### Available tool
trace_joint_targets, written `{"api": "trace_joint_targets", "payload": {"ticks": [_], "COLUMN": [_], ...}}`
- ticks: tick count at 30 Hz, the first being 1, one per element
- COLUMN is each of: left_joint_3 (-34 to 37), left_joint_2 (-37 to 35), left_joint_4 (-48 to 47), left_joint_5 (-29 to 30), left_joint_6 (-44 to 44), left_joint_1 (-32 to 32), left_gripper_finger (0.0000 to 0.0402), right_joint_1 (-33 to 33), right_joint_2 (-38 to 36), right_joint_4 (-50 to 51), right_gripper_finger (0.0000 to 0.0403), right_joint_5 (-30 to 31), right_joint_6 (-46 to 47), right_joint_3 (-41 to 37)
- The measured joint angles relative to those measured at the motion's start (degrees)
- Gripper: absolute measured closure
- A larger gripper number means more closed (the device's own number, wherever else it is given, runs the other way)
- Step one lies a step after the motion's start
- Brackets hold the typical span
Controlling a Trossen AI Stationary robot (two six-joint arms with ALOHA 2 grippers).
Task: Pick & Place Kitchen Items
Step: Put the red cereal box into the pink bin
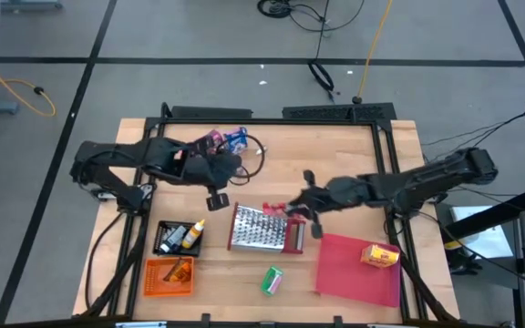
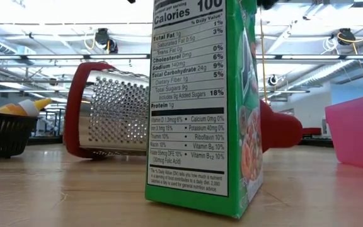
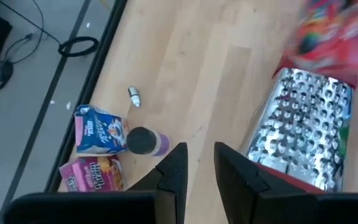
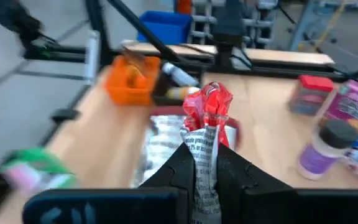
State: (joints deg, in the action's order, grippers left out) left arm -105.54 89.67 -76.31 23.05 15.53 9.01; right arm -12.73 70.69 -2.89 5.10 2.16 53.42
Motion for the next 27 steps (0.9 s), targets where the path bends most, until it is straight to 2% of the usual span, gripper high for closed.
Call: {"api": "trace_joint_targets", "payload": {"ticks": [6,11,16,27], "left_joint_3": [0.00,0.08,0.02,0.05], "left_joint_2": [0.77,1.35,1.62,3.20], "left_joint_4": [0.46,3.06,4.93,6.27], "left_joint_5": [1.03,1.17,3.31,8.20], "left_joint_6": [2.45,4.57,6.15,10.73], "left_joint_1": [2.74,5.26,8.28,13.91], "left_gripper_finger": [0.0320,0.0320,0.0320,0.0320], "right_joint_1": [-10.79,-21.16,-30.70,-47.04], "right_joint_2": [-7.27,-11.11,-11.34,-11.12], "right_joint_4": [-0.21,-0.37,-0.27,-0.27], "right_gripper_finger": [0.0379,0.0378,0.0378,0.0380], "right_joint_5": [9.89,22.47,33.63,53.28], "right_joint_6": [4.48,8.42,11.77,22.49], "right_joint_3": [-5.16,-8.34,-10.10,-15.00]}}
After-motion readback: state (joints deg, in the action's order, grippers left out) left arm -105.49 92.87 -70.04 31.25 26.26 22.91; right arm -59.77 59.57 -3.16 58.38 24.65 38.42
